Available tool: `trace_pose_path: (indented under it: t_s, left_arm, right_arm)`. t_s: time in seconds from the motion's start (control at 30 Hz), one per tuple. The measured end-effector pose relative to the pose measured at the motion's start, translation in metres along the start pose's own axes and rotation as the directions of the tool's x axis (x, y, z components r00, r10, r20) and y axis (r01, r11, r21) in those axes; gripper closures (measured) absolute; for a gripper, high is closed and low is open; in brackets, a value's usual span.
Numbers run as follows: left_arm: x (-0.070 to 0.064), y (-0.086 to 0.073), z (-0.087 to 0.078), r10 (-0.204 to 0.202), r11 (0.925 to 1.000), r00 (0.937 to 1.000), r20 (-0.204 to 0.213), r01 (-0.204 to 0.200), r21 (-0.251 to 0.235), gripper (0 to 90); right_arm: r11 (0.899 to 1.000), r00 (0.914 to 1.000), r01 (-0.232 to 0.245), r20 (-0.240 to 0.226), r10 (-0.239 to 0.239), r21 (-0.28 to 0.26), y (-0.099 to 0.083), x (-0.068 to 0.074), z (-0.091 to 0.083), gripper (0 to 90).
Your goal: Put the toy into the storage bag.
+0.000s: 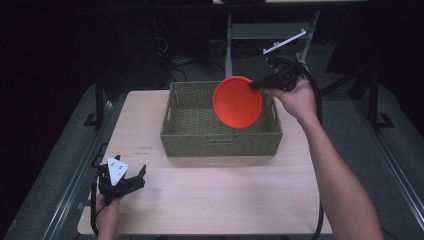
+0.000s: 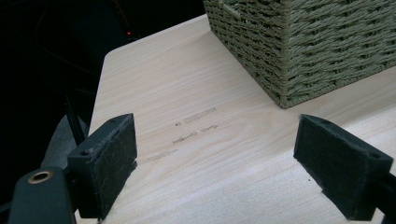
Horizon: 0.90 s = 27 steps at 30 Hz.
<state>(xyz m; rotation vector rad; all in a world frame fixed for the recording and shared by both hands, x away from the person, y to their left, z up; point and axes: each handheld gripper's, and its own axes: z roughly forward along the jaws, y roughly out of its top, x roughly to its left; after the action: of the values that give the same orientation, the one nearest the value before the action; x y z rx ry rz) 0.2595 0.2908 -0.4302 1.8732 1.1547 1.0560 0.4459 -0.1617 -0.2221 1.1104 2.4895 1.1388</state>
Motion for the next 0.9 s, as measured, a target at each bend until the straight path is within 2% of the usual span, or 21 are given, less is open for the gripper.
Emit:
trace_pose_path:
  t_s: [0.33, 0.6, 0.73, 0.8, 0.9]
  left_arm:
    - [-0.002, 0.001, 0.000, 0.006, 1.0000, 0.9999, 0.009, -0.006, 0.005, 12.8]
    - [0.000, -0.001, 0.000, -0.021, 0.9997, 0.9998, 0.002, 0.021, -0.007, 12.8]
    - [-0.001, 0.000, 0.001, -0.011, 0.9999, 0.9999, 0.004, 0.011, -0.001, 12.8]
    - [-0.002, 0.000, 0.001, -0.002, 1.0000, 1.0000, 0.009, 0.002, 0.005, 12.8]
    - [-0.001, -0.001, 0.000, -0.008, 1.0000, 0.9999, 0.006, 0.008, 0.000, 12.8]
  right_arm:
    - [1.000, 0.9994, -0.027, 0.023, 0.027, 0.000, 0.001, -0.008, 0.012, 81.9]
    - [0.999, 0.9981, -0.054, 0.032, 0.053, 0.010, -0.001, -0.017, 0.024, 81.9]
    - [0.997, 0.9970, -0.074, 0.021, 0.074, 0.016, -0.005, -0.021, 0.031, 81.9]
    - [0.997, 0.9965, -0.079, 0.029, 0.078, 0.017, -0.007, -0.022, 0.035, 81.9]
    - [0.996, 0.9955, -0.088, 0.036, 0.087, 0.026, -0.009, -0.026, 0.040, 81.9]
